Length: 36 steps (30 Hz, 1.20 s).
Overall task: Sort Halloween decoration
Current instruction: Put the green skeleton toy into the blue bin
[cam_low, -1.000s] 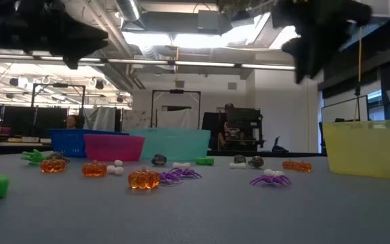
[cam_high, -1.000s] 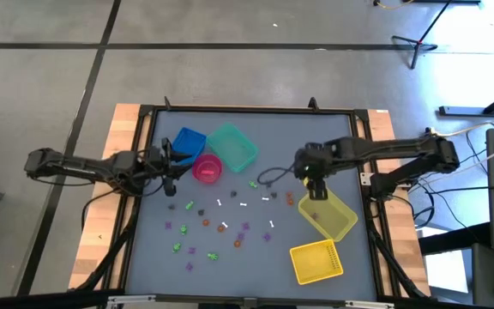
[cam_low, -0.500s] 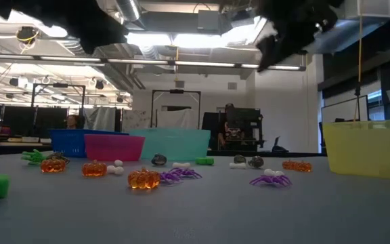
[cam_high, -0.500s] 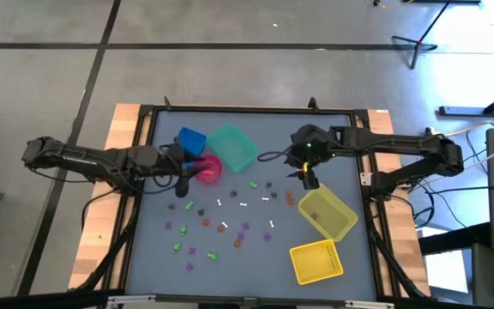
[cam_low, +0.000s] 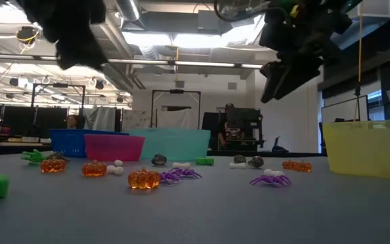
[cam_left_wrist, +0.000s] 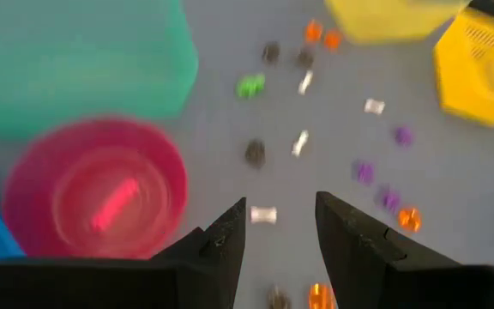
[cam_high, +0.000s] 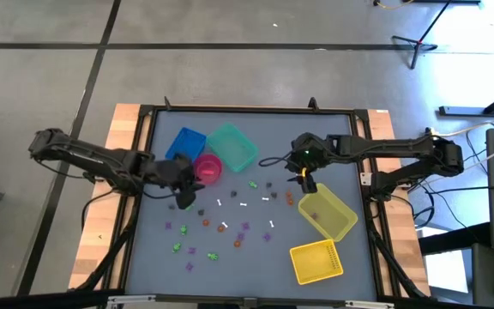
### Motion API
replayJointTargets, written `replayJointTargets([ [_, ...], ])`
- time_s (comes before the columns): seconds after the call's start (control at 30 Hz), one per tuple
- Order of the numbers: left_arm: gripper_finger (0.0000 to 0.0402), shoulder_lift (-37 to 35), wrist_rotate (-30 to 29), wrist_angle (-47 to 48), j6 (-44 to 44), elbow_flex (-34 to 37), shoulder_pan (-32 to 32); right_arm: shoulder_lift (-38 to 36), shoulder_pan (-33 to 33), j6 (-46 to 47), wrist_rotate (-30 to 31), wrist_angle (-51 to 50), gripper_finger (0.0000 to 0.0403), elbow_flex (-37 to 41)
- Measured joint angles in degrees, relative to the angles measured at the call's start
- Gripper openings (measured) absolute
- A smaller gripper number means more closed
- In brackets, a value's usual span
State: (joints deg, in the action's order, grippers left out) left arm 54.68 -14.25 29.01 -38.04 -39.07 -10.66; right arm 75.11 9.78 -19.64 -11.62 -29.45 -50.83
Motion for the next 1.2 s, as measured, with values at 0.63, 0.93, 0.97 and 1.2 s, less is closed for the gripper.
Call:
replayJointTargets([
  [0.63, 0.0128, 15.4, 1.8, 10.5, -13.2, 0.0, -5.6, 0.0, 0.0, 0.0, 0.0, 2.4, 0.0221, 0.0],
  [0.93, 0.0128, 20.0, 4.6, 11.5, -18.9, 0.0, -5.7, 0.0, 0.0, 0.0, 0.0, 2.4, 0.0221, 0.0],
  [0.97, 0.0128, 20.7, 4.6, 11.4, -19.0, 0.0, -5.7, 0.0, 0.0, 0.0, 0.0, 2.4, 0.0221, 0.0],
  [1.2, 0.0128, 24.7, 7.2, 11.0, -19.0, 0.0, -5.7, 0.0, 0.0, 0.0, 0.0, 2.4, 0.0221, 0.0],
])
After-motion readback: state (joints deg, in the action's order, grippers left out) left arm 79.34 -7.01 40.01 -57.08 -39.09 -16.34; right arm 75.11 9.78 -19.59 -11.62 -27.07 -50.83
